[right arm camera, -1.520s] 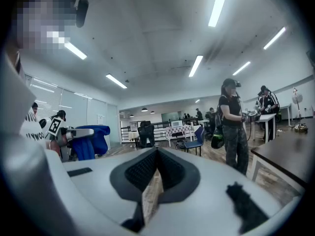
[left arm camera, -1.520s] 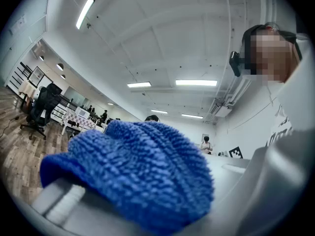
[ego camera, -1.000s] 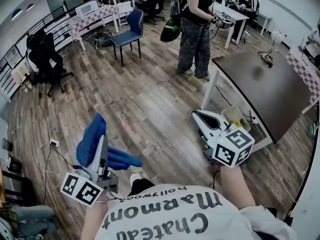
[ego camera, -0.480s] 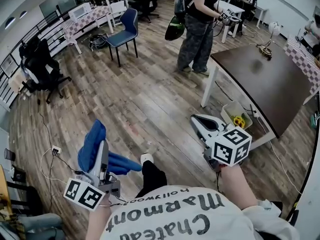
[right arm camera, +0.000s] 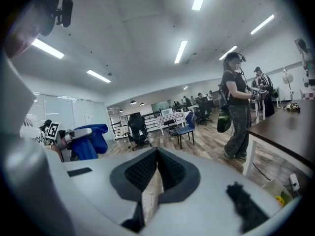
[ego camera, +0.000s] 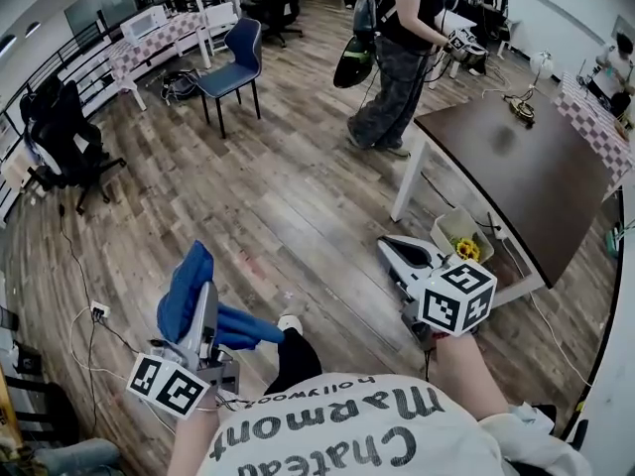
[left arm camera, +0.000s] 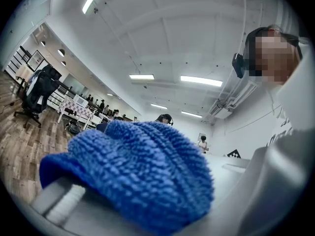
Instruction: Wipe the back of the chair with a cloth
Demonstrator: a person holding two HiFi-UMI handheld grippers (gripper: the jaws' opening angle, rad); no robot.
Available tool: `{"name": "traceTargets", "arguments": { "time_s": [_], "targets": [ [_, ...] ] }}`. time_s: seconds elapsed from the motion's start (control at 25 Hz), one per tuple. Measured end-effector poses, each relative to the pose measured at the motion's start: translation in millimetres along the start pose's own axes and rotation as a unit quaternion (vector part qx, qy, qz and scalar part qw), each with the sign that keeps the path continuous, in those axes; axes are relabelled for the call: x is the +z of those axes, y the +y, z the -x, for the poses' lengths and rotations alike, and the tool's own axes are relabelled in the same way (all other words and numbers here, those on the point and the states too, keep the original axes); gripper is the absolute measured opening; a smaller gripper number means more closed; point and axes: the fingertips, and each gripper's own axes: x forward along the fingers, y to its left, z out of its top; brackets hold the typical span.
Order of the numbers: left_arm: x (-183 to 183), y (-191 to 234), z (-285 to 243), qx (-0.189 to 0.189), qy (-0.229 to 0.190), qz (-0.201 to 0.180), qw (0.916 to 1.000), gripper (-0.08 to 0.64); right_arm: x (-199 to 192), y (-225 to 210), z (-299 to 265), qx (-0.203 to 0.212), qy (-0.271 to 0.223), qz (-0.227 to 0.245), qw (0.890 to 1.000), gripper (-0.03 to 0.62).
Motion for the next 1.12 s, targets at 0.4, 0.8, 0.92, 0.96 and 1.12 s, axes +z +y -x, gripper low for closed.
{"name": "traceTargets", "arguments": {
  "time_s": [0.4,0.8,0.92,0.96,1.12],
  "targets": [
    [50,71,-64,-0.002,-0.012,-0.018,0.9998,0.026,71,-21,-72,-0.037,-0.078,0.022,0.996,0.012],
    [88,140,-118,-0.011,-0.014,-0.018,0.9997,0.026,119,-28,-149,-0.037,-0.1,0.032,0.994,0.012],
    [96,159,-130,-0.014,-0.016,-0.021,0.9995,0.026,130,-26,-173,-0.023,-0.108,0.03,0.993,0.012],
    [99,165,-134,-0.014,-0.016,-0.024,0.9995,0.026,135,-25,-181,-0.017,-0.114,0.027,0.993,0.012],
    [113,189,-148,-0.014,-0.013,-0.026,0.9995,0.026,155,-21,-212,0.008,-0.125,0.02,0.992,0.012]
  ]
}}
